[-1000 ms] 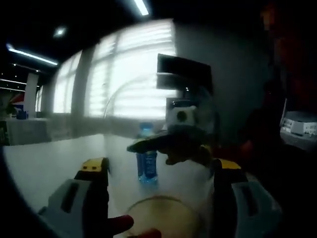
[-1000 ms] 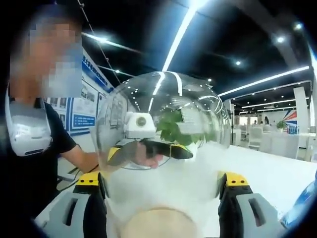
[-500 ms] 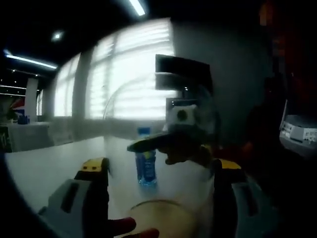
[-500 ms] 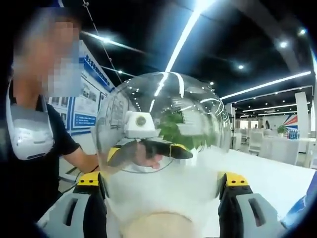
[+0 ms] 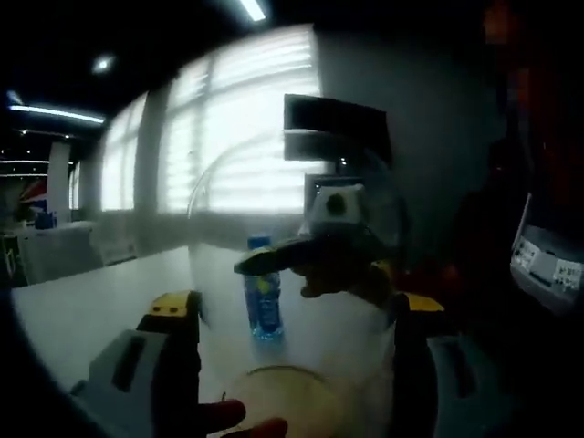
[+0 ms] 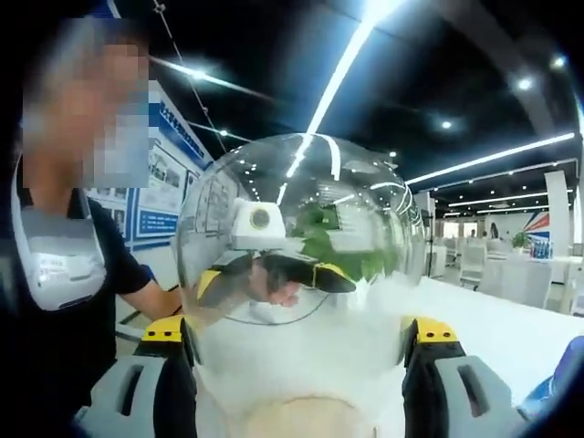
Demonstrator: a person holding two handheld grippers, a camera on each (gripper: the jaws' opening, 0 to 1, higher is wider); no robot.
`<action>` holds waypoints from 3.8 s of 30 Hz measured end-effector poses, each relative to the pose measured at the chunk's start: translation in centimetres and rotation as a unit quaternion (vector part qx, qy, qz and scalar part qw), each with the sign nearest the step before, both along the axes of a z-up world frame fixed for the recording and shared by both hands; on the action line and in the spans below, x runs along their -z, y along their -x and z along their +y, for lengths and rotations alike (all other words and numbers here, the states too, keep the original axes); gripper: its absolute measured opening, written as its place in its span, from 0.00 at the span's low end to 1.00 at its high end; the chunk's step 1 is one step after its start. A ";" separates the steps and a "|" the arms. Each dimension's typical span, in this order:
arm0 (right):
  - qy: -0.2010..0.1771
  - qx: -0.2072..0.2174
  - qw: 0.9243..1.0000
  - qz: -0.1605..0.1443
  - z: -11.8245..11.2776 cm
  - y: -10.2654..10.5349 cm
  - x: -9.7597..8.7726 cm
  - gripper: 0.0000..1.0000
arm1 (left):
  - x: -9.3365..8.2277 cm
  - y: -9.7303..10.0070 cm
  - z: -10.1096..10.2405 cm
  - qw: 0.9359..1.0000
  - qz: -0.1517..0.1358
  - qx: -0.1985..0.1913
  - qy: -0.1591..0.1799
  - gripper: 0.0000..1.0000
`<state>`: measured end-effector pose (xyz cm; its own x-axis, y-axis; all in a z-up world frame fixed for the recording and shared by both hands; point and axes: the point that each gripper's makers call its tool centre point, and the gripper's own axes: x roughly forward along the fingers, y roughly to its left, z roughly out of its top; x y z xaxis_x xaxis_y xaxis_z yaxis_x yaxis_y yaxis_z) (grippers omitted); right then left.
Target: Open the cover put in the Mizone put the cover back on
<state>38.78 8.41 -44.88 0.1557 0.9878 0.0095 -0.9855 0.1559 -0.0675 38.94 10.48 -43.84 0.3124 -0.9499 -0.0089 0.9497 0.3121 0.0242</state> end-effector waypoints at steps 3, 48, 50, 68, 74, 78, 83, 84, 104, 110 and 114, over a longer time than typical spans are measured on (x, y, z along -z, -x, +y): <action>-0.002 0.000 1.000 0.001 0.0 0.0 -0.2 0.89 | -0.1 0.1 0.0 1.000 0.001 0.000 0.001 0.73; 0.013 0.089 0.996 -0.019 -0.8 6.2 -1.5 0.89 | -1.0 5.8 -1.1 0.996 -0.001 0.075 -0.042 0.75; 0.016 0.100 0.995 -0.014 -0.9 6.5 -1.0 0.89 | -0.7 6.0 -1.3 0.995 0.001 0.083 -0.047 0.75; 0.013 0.163 0.986 0.010 -2.3 9.2 1.8 0.89 | 2.7 8.7 -3.0 0.984 0.032 0.145 -0.095 0.75; 0.012 0.177 0.984 0.016 -2.4 10.0 2.6 0.89 | 3.5 9.5 -3.1 0.980 0.035 0.157 -0.113 0.75; 0.009 0.183 0.983 0.014 -2.4 10.5 2.7 0.89 | 3.5 10.0 -3.1 0.979 0.029 0.163 -0.121 0.75; 0.010 0.191 0.982 0.001 -2.3 11.8 2.1 0.89 | 3.1 11.3 -3.0 0.976 0.016 0.169 -0.133 0.75; 0.012 0.192 0.981 -0.003 -2.3 12.0 2.0 0.89 | 3.1 11.6 -3.0 0.976 0.013 0.169 -0.137 0.75; 0.023 0.205 0.978 0.024 -2.3 13.9 3.9 0.89 | 5.2 13.5 -2.7 0.963 0.020 0.185 -0.194 0.76; 0.002 0.202 0.979 0.031 -2.3 13.8 4.2 0.89 | 5.3 13.5 -2.6 0.966 0.020 0.189 -0.173 0.76; 0.000 0.203 0.979 0.030 -2.3 13.9 4.2 0.89 | 5.2 13.5 -2.6 0.967 0.019 0.191 -0.166 0.76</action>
